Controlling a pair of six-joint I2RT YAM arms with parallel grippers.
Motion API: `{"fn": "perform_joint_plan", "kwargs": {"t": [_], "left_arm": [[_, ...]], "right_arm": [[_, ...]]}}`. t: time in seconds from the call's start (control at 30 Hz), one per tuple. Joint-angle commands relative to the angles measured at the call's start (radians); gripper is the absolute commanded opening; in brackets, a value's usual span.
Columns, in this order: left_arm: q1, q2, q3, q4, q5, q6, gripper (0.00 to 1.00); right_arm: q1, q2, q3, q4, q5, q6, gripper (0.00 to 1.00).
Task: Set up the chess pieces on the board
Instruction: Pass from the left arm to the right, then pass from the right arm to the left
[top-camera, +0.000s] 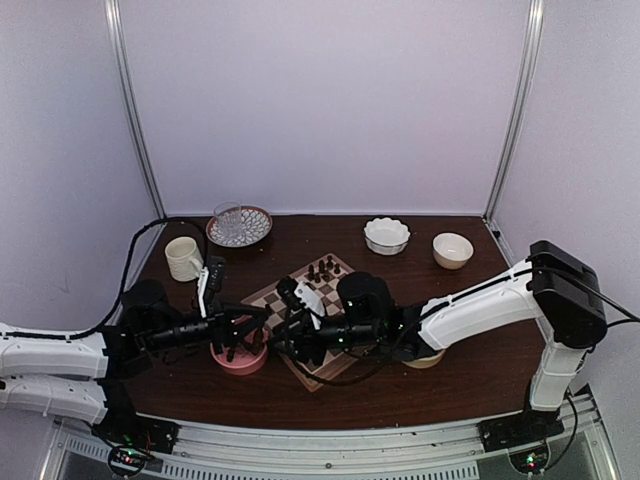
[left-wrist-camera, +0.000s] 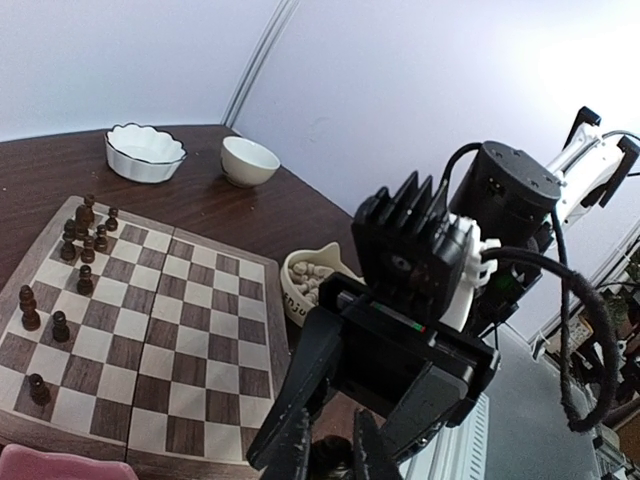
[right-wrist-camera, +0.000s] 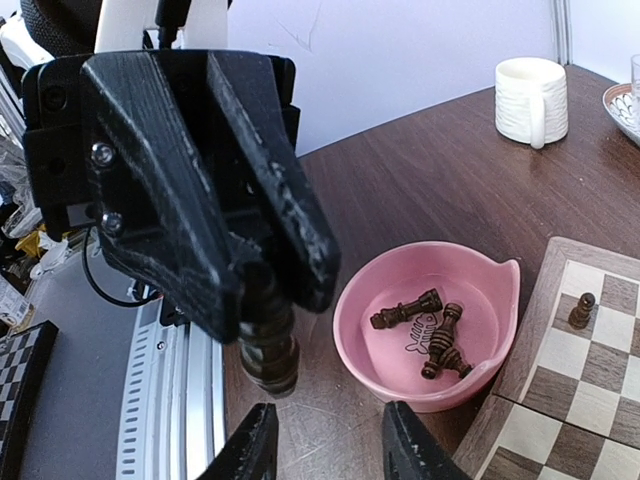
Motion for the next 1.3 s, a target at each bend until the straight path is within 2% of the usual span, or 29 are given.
{"fn": "perform_joint_plan", "kwargs": {"t": [0.0,0.33,0.53,0.57,0.67,0.7,0.73,0.8,0.93,1.07,1.27], "left_arm": [[-0.013,0.047,0.021,0.09,0.086,-0.007,0.07],[-0.039,0.09,0.04,0.106,0.107,0.005,0.07],[-0.045,0.081,0.039,0.099,0.099,0.02,0.1],[-0.045,0.079,0.036,0.095,0.094,0.024,0.19],[-0.045,0.066,0.034,0.073,0.06,0.025,0.53],[-0.045,0.061,0.032,0.062,0.042,0.025,0.62],[-0.044,0.05,0.031,0.049,0.024,0.025,0.68],[-0.045,0.028,0.024,0.027,-0.007,0.038,0.74],[-0.044,-0.021,0.012,-0.001,-0.026,0.102,0.74],[-0.044,-0.055,-0.002,0.0,0.047,0.205,0.72],[-0.045,-0.025,0.001,-0.009,0.043,0.253,0.64]], "right_arm": [[-0.005,-0.006,0.017,0.053,-0.05,0.005,0.38],[-0.004,0.004,0.032,0.066,-0.106,0.024,0.35],[-0.004,0.004,0.032,0.068,-0.111,0.03,0.14],[-0.004,0.003,0.03,0.068,-0.109,0.029,0.12],[-0.007,-0.009,0.02,0.065,-0.085,0.027,0.09],[-0.01,-0.012,0.015,0.063,-0.074,0.028,0.08],[-0.013,-0.017,0.009,0.064,-0.064,0.029,0.08],[-0.021,-0.029,-0.008,0.076,-0.05,0.035,0.07],[-0.036,-0.065,-0.039,0.097,-0.039,0.047,0.08],[-0.038,-0.108,-0.058,0.095,-0.035,0.046,0.08],[-0.037,-0.154,-0.067,0.095,-0.06,0.056,0.09]]}}
